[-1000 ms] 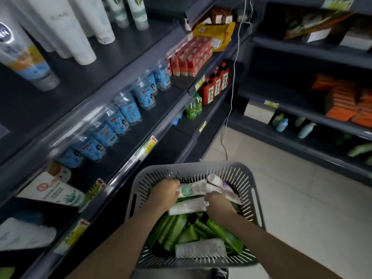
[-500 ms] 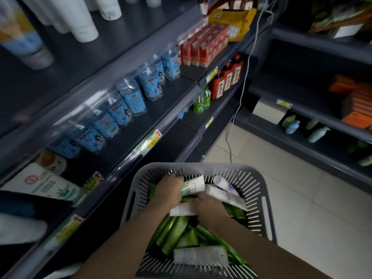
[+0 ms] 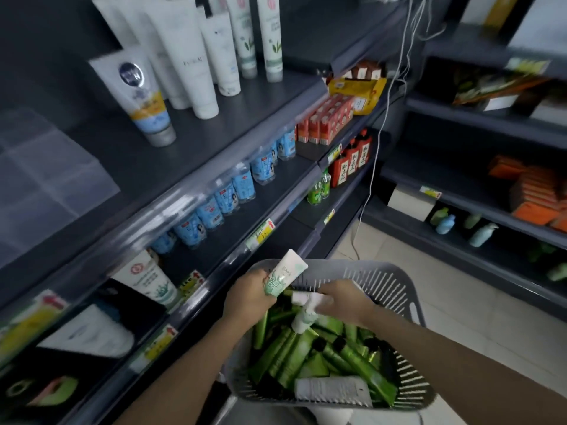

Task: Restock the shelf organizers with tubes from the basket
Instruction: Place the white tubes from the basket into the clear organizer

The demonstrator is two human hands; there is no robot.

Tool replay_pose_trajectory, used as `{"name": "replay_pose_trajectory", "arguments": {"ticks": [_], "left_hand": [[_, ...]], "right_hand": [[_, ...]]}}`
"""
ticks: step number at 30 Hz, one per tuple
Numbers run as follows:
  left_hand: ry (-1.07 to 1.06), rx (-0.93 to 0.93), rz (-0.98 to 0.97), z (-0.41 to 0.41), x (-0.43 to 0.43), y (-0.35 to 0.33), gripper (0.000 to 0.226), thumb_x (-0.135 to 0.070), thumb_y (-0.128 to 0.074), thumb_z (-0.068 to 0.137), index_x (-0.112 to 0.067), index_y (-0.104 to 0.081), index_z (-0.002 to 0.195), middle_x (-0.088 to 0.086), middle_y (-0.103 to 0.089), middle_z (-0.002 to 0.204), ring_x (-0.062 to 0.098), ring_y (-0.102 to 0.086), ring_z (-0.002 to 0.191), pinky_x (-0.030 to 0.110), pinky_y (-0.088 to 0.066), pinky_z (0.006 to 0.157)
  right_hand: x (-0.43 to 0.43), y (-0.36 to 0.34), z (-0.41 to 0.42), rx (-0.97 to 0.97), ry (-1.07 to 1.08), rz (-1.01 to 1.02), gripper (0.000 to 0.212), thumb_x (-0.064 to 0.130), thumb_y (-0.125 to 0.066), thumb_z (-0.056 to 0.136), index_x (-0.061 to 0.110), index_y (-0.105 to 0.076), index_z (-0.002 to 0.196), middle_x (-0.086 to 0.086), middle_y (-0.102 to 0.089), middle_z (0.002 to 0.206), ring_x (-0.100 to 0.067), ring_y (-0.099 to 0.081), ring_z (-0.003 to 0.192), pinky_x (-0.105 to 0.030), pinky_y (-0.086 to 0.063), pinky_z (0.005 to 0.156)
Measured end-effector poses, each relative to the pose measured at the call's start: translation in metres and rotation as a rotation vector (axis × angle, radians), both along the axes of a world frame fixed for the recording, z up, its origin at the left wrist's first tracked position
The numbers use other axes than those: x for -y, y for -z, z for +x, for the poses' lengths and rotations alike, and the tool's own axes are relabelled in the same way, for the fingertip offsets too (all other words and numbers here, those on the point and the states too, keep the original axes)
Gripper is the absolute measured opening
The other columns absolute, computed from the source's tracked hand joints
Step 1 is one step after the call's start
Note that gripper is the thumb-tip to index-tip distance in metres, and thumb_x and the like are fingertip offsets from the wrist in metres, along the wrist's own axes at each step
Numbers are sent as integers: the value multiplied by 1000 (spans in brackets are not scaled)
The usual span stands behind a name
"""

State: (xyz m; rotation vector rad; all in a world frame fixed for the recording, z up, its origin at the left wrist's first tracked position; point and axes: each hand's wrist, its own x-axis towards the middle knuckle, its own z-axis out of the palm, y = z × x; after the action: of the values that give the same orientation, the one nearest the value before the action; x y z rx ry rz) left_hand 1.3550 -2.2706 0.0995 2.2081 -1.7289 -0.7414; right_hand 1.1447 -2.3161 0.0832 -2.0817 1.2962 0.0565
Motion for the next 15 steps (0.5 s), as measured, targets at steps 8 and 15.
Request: {"name": "replay_pose_trajectory", "arguments": {"ticks": [8,15], "left_hand": [[-66,-163,-245,27,-28,-105,31,-27,-72,72,-21,-63,101,-6,-68,95,12,-63,84,33,-53,73],[-92,-236,-514,79,-80,-199,38,-26,-71,70,-32,-61,107,-11,-69,98,9,-65,89,38,-55,78]], "right_hand": [[-7,-126,24,464,269,133,16,18,-76,77,4,-69,76,-10,-71,74,-11,-66,64,-28,-55,63],[-38,-243,95,820,169,109,11,2,-70,81,-1,-71,92,-14,-75,89,-23,-72,83,-30,-60,71]]}}
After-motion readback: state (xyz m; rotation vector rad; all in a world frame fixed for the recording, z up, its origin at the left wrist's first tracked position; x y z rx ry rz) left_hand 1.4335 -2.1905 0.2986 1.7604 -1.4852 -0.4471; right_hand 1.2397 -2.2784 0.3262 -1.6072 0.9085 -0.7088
